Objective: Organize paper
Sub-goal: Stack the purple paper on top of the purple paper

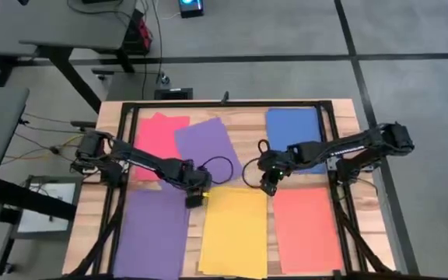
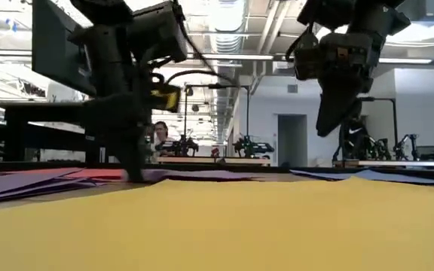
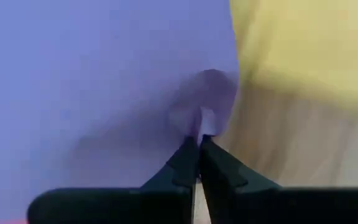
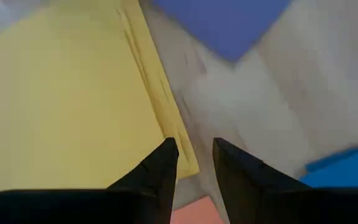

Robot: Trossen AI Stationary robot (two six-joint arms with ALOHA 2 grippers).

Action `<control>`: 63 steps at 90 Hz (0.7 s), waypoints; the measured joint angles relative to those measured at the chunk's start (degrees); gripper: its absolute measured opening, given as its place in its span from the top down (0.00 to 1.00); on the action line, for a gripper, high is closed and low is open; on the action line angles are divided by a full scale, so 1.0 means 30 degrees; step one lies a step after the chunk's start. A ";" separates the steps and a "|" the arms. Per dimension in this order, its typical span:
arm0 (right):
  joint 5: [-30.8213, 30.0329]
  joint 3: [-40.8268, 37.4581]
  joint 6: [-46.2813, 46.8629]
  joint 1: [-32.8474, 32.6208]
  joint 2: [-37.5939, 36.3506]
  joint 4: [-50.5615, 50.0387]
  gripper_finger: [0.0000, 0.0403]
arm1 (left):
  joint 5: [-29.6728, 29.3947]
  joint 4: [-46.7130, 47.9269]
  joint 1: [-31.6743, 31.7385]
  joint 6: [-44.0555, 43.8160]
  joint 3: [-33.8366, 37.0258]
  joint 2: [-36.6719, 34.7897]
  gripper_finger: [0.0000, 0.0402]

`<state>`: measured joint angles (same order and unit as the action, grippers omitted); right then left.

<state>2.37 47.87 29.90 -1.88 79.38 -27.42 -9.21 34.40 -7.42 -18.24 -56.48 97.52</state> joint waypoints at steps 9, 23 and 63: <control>0.0015 0.0293 -0.0615 0.0489 -0.0362 0.0119 0.76 | 0.0075 0.1292 0.0009 0.0507 -0.1408 -0.1210 1.00; 0.0017 0.0456 -0.0703 0.1052 -0.0586 0.0204 0.76 | 0.0852 0.2830 -0.0568 0.2022 -0.3517 -0.2862 1.00; 0.0096 0.0456 -0.1149 0.0121 -0.0577 0.0293 0.76 | 0.3097 1.0178 -0.6603 -0.4401 -0.7923 -0.3937 1.00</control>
<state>2.66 49.23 26.45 -1.52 77.65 -26.54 0.08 64.93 -27.23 -31.44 -80.25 85.71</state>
